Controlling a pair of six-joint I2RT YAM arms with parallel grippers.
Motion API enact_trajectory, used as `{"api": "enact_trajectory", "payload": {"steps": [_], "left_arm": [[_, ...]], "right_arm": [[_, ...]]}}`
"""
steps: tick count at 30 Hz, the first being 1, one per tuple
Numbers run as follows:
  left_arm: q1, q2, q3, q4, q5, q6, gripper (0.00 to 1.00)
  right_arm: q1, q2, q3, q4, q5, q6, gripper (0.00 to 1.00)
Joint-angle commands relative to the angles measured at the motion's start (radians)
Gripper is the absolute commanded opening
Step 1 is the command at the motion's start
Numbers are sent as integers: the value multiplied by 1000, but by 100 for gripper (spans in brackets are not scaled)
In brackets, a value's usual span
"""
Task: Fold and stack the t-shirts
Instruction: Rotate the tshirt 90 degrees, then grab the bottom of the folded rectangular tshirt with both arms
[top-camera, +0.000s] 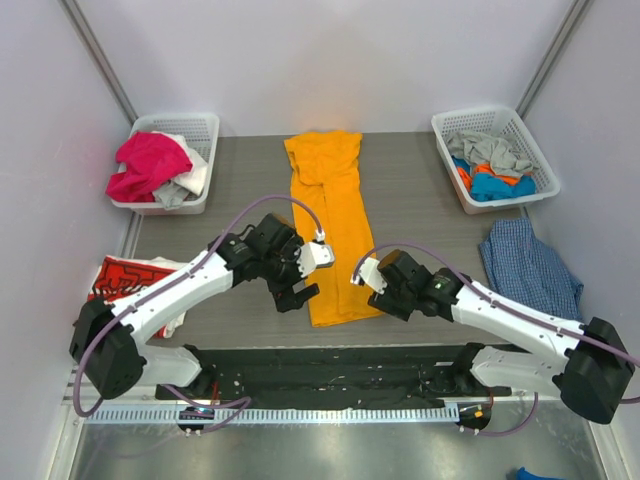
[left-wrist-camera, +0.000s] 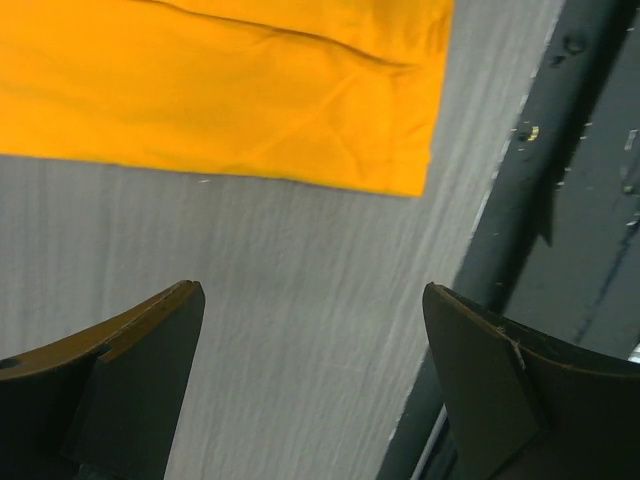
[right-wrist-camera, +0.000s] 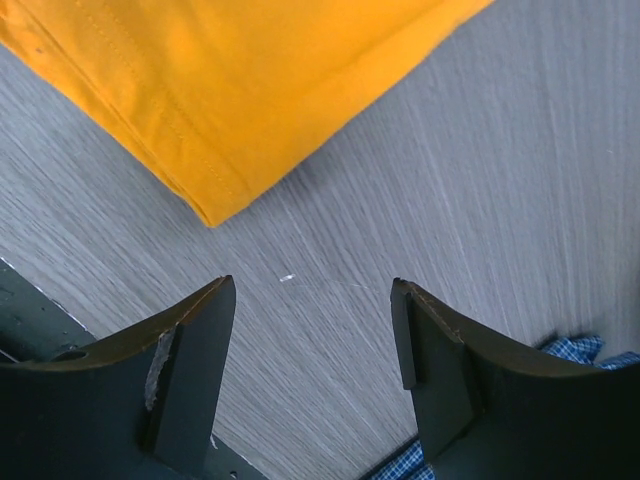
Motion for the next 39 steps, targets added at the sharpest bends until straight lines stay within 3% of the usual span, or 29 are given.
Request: {"api": "enact_trajectory", "payload": {"steps": [1,20,39], "left_arm": [[-4,64,-21,31,137,-55,97],[-30,268,14,111,235,-98,91],[-90,302,-39,182,91,-147,87]], "right_arm": [[2,37,-12,32,-46,-24,70],[40,99,-28,78,-141,-83,65],[38,142,-61,171,-118,-130,62]]}}
